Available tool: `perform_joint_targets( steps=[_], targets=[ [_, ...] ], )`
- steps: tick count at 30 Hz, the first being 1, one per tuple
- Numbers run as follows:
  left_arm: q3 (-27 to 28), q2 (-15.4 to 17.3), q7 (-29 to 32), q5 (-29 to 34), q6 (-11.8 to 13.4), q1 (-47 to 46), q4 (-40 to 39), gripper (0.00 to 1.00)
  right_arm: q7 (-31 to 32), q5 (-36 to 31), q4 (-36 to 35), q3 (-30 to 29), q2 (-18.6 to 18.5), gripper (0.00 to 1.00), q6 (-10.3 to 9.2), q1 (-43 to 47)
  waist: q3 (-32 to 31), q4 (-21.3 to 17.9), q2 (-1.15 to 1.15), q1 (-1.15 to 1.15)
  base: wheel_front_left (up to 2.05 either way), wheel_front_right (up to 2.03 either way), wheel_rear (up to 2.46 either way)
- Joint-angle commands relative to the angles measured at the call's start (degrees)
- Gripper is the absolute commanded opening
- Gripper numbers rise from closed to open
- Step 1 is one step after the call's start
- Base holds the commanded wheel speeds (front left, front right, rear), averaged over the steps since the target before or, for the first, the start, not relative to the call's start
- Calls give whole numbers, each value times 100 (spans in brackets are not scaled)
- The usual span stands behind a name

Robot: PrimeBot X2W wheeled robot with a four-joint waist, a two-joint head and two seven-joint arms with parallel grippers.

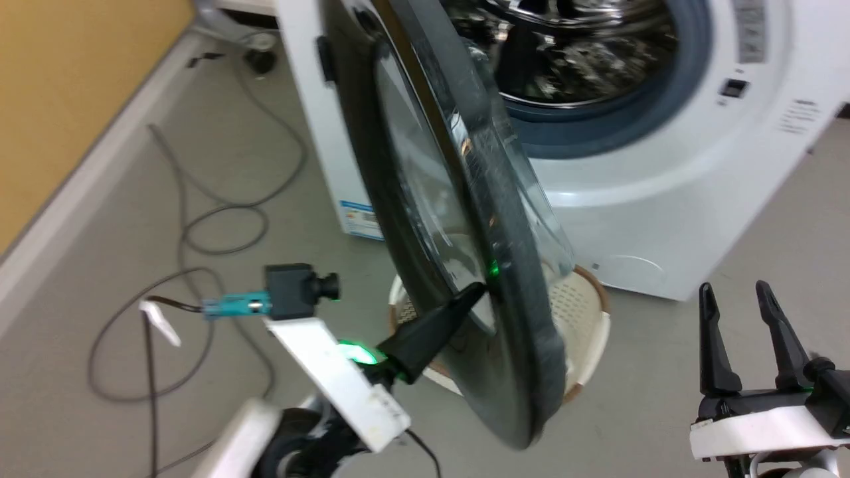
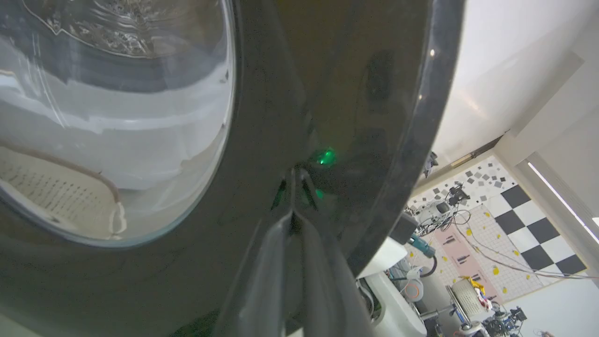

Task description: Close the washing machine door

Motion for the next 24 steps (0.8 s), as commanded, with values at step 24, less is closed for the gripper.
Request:
perform_joint_targets(
  steps=[24],
  targets=[
    [-1615, 605, -2568, -8, -27, -913, 1187, 0, -24, 248, -180, -29, 13, 100, 5, -100, -124, -795, 0, 0, 0, 0, 0]
  ],
)
